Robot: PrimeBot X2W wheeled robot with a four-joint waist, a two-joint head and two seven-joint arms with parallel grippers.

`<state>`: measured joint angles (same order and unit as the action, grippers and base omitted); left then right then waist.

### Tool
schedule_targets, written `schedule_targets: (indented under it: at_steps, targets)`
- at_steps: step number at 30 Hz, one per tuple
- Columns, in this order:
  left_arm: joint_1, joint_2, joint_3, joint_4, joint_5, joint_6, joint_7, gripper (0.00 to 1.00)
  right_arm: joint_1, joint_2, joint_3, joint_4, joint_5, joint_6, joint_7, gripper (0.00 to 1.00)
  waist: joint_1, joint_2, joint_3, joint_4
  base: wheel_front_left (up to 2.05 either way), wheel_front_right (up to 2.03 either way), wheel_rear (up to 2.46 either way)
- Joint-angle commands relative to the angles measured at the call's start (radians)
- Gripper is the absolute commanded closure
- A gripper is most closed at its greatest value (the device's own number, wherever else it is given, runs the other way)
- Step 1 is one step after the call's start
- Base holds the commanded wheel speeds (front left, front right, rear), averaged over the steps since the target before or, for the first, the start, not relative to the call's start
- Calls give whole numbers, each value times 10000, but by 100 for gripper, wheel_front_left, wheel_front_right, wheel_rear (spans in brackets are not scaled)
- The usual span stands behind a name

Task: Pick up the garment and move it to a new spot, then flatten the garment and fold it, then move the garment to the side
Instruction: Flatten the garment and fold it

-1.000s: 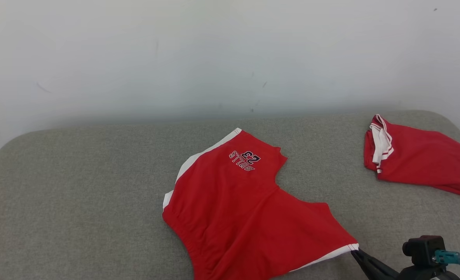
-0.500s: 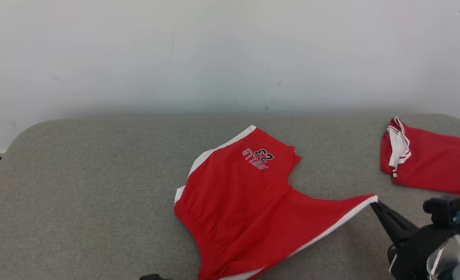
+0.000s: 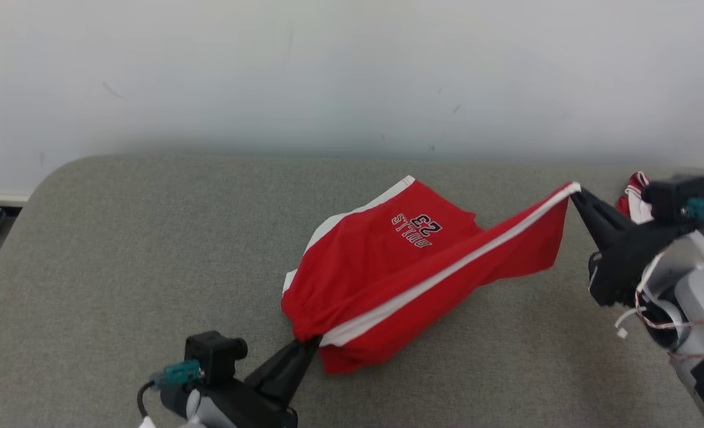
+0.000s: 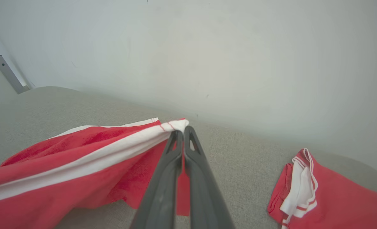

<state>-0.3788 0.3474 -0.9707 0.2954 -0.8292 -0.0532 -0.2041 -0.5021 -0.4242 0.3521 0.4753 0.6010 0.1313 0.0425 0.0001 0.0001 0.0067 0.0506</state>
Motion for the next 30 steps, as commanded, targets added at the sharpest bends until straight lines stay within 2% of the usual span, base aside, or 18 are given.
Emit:
schedule_targets:
  at_steps: [1, 9, 11, 15, 21, 30]
  targets:
    - [-349, -6, 158, 168, -102, -94, -15, 100, -618, 78, 213, 378, -30, -12, -136, 100, -1, -1, 462, 185, 0, 0, 0]
    - [-1899, -256, 505, 1190, -150, -498, -70, 100, -3413, 497, 1395, 2726, -37, -15, -405, 100, -1, -1, 1653, 573, 0, 0, 0]
    - [-2455, -426, 455, 1772, -232, -636, -77, 100, -4404, 673, 1814, 3652, -48, -17, -554, 100, -1, -1, 2115, 740, 0, 0, 0]
    - [-3044, -710, 365, 2422, -360, -739, -246, 100, -5480, 989, 2366, 4638, -65, -17, -821, 100, -1, -1, 2654, 942, 0, 0, 0]
    - [-3581, -1098, 107, 2946, -517, -763, -464, 100, -6432, 1418, 2960, 5868, 26, -17, -1218, 100, -1, -1, 3144, 1311, 0, 0, 0]
    - [-4402, -1337, -615, 3248, -1074, -769, -600, 100, -7101, 1752, 3693, 7004, 169, -17, -1539, 100, -1, -1, 3482, 1679, 0, 0, 0]
